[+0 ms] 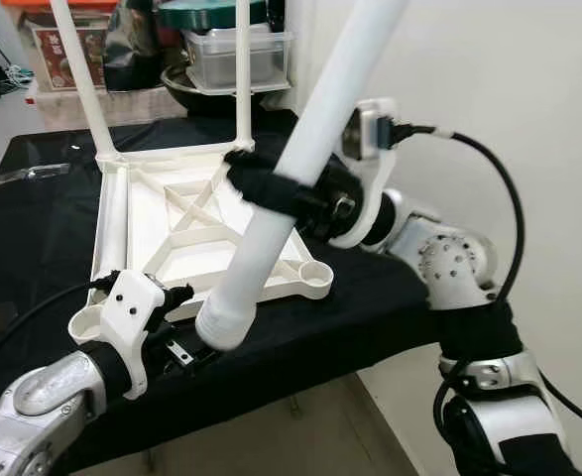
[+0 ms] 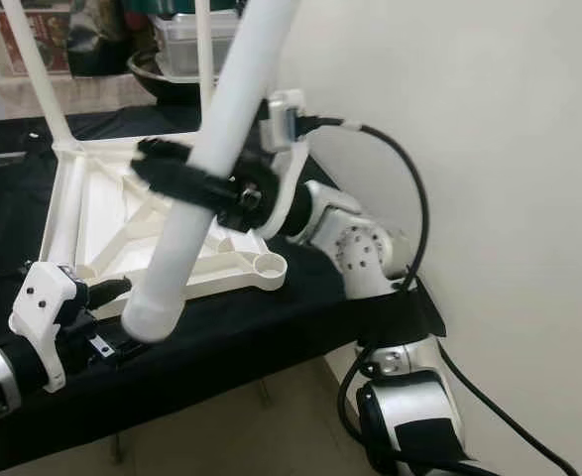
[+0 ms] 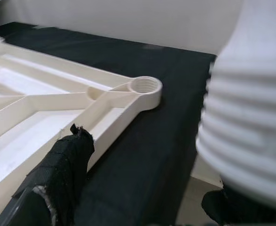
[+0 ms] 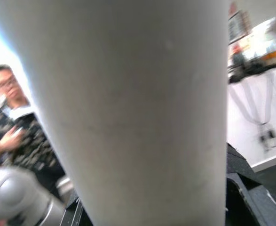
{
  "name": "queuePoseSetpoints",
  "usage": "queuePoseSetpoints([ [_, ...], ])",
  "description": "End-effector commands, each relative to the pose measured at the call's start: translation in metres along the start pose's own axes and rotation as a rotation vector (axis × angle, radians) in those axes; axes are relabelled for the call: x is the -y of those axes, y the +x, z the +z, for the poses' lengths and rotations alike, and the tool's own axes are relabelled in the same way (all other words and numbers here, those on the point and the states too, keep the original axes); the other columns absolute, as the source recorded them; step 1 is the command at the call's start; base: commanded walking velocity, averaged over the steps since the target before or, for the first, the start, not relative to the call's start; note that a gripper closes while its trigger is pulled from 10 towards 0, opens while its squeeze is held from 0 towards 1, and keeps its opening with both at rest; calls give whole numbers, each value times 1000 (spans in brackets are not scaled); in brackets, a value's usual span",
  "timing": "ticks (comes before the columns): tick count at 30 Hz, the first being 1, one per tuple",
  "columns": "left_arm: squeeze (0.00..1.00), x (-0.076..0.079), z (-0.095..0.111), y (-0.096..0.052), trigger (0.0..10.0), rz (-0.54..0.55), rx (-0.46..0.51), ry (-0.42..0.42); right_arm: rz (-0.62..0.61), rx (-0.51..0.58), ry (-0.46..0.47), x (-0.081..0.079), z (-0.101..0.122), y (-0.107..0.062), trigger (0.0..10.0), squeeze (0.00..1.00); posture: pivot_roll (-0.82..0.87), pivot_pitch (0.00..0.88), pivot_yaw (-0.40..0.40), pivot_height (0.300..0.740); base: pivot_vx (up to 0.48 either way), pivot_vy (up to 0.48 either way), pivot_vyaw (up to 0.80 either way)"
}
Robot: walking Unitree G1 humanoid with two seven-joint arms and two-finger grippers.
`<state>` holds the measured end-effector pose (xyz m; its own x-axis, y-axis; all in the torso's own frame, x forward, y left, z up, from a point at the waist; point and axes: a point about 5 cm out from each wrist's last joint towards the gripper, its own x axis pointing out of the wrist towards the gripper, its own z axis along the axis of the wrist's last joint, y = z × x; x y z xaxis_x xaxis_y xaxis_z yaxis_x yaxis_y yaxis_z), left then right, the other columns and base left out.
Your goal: Building children table
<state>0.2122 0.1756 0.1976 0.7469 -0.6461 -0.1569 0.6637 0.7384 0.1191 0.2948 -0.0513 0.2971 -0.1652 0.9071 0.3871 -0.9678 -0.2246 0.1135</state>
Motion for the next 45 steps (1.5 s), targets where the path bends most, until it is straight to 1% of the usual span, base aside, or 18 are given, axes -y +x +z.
queuePoseSetpoints([
  [1, 0, -2, 8, 0, 10000, -41, 26, 22, 87, -22, 14, -9, -8, 9, 10000, 0, 96, 0, -75, 740, 0, 0, 0],
  [2, 0, -2, 8, 0, 10000, -41, 26, 22, 87, -22, 14, -9, -8, 9, 10000, 0, 96, 0, -75, 740, 0, 0, 0],
  [3, 0, 2, 17, 0, 10000, -110, 59, 22, 120, -43, 29, -12, -16, 14, 10000, 0, 99, 0, -79, 740, 0, 0, 0],
  [6, 0, 4, 20, 0, 10000, -138, 72, 19, 121, -47, 32, -12, -18, 15, 10000, 0, 99, 0, -79, 740, 0, 0, 0],
  [7, 0, 9, 23, 0, 10000, -178, 81, 16, 124, -48, 36, -12, -19, 16, 10000, 0, 101, 0, -80, 740, 0, 0, 0],
  [9, 0, 21, 22, -2, 10000, -271, 61, 24, 140, -50, 46, -14, -18, 15, 10000, 0, 101, 0, -82, 740, 0, 0, 0],
  [10, 0, 21, 22, -2, 10000, -271, 61, 24, 140, -50, 46, -14, -18, 15, 10000, 0, 101, 0, -82, 740, 0, 0, 0],
  [13, 0, 35, 15, -7, 10000, -405, 7, 22, 171, -42, 64, -14, -13, 13, 10000, 0, 103, 0, -83, 740, 0, 0, 0],
  [18, 0, 40, 17, -10, 10000, -468, 5, 14, 199, -28, 84, -13, -8, 10, 10000, 0, 103, 0, -83, 740, 0, 0, 0],
  [21, 0, 42, 31, -15, 10000, -534, 63, -7, 240, -18, 120, -13, -8, 6, 10000, 0, 114, 0, -85, 740, 0, 0, 0],
  [29, 0, 37, 39, -18, 10000, -527, 116, -24, 278, 2, 150, -16, -13, 7, 10000, 0, 118, 0, -82, 740, 0, 0, 0],
  [31, 0, 36, 45, -18, 10000, -537, 176, -63, 283, 3, 149, -17, -16, 8, 10000, 0, 119, 0, -83, 740, 0, 0, 0],
  [33, 0, 37, 48, -18, 10000, -551, 198, -75, 283, 2, 149, -17, -17, 8, 10000, 0, 119, 0, -83, 740, 0, 0, 0],
  [35, 0, 40, 48, -20, 10000, -582, 191, -81, 276, 9, 161, -16, -19, 7, 10000, 0, 120, 0, -84, 740, 0, 0, 0],
  [39, 0, 43, 45, -24, 10000, -612, 144, -81, 221, 112, 247, -3, -10, 5, 10000, 4, 119, 0, -83, 740, 0, 0, 0],
  [41, 0, 43, 45, -24, 10000, -612, 144, -81, 221, 112, 247, -3, -10, 5, 10000, 4, 119, 0, -83, 740, 0, 0, 0],
  [43, 0, 42, 43, -26, 10000, -606, 127, -83, 180, 164, 295, 4, -7, 2, 10000, 39, 125, 0, -86, 740, 0, 0, 0],
  [45, 0, 41, 42, -27, 10000, -599, 121, -83, 169, 175, 317, 6, -8, 0, 10000, 47, 125, 0, -86, 740, 0, 0, 0],
])
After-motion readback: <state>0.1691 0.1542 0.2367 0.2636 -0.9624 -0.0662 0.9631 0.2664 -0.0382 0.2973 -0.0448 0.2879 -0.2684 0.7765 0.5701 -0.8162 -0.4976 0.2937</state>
